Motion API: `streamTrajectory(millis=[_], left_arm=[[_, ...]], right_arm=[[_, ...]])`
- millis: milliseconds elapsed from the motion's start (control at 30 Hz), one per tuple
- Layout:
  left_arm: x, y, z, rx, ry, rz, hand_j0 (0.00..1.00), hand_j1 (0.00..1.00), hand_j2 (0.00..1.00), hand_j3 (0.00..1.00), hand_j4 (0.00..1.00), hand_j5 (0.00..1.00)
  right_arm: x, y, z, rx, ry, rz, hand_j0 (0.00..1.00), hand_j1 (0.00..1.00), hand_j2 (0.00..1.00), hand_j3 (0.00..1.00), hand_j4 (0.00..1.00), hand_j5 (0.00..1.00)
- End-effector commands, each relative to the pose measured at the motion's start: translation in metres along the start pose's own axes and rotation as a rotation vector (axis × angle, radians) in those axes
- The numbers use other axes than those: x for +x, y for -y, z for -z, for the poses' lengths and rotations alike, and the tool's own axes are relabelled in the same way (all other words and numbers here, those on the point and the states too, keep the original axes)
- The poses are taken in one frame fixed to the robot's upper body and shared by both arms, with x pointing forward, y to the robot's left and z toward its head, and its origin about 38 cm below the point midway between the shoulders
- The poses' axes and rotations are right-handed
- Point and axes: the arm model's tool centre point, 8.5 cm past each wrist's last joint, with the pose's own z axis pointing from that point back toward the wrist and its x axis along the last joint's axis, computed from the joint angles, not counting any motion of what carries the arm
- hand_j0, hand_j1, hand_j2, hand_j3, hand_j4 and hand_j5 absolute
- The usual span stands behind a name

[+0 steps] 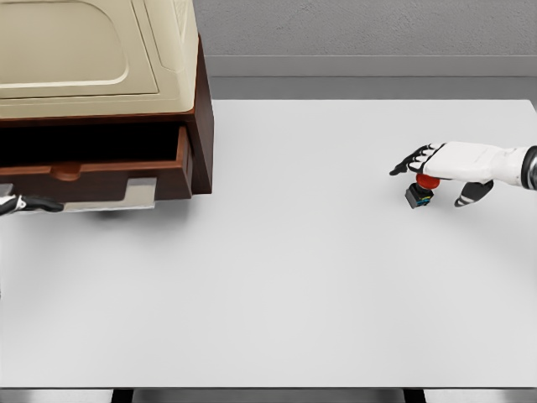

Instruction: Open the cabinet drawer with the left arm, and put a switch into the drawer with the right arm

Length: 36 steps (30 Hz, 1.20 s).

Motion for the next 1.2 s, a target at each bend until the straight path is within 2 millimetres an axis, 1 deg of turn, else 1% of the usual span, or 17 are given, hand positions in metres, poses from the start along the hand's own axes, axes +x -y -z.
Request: streamTrajectory(millis=[0,167,300,367,600,867,900,967,1067,1167], left_arm=[[-0.006,0.005,-0.01,-0.039,-0.056,0.07,1.0,1.0,1.0,1.0,1.0,1.0],[-0.005,0.005,-0.01,-0.038,-0.051,0.073,1.0,1.0,1.0,1.0,1.0,1.0],[-0.004,0.003,-0.013,-0.032,-0.054,0.073,1.0,1.0,1.0,1.0,1.0,1.0],[-0.003,0.002,-0.013,-0.028,-0.052,0.074,1.0,1.0,1.0,1.0,1.0,1.0],[0.001,-0.004,-0.016,-0.004,-0.045,0.073,1.0,1.0,1.0,1.0,1.0,1.0],[0.01,-0.013,-0.03,0.027,-0.043,0.059,1.0,1.0,1.0,1.0,1.0,1.0],[0.016,-0.018,-0.032,0.014,-0.025,0.058,1.0,1.0,1.0,1.0,1.0,1.0],[0.022,-0.027,-0.038,0.059,-0.007,0.044,1.0,1.0,1.0,1.0,1.0,1.0],[0.025,-0.029,-0.045,0.07,-0.021,0.047,1.0,1.0,1.0,1.0,1.0,1.0],[0.024,-0.028,-0.045,0.078,-0.013,0.025,1.0,1.0,1.0,1.0,1.0,1.0]], right_arm=[[-0.004,-0.001,-0.007,0.005,-0.015,0.001,1.0,1.0,1.0,1.0,1.0,1.0],[-0.005,-0.001,-0.008,0.008,-0.017,0.001,1.0,1.0,1.0,1.0,1.0,1.0],[-0.002,0.001,-0.007,0.004,-0.009,-0.006,1.0,1.0,1.0,1.0,1.0,1.0],[0.003,0.004,-0.005,-0.001,0.003,-0.019,1.0,1.0,1.0,1.0,1.0,1.0],[0.004,-0.001,-0.002,0.008,0.008,-0.011,1.0,1.0,1.0,1.0,1.0,1.0],[-0.001,-0.004,-0.001,0.022,-0.008,-0.008,1.0,1.0,1.0,1.0,1.0,1.0],[-0.001,-0.004,-0.001,0.021,-0.008,-0.009,1.0,1.0,1.0,1.0,1.0,1.0],[0.002,-0.003,0.004,0.015,0.002,-0.007,1.0,1.0,1.0,1.0,1.0,1.0],[0.003,0.002,0.006,0.006,0.007,-0.012,1.0,1.0,1.0,1.0,1.0,1.0],[0.005,0.003,0.009,0.001,0.013,-0.012,1.0,1.0,1.0,1.0,1.0,1.0]])
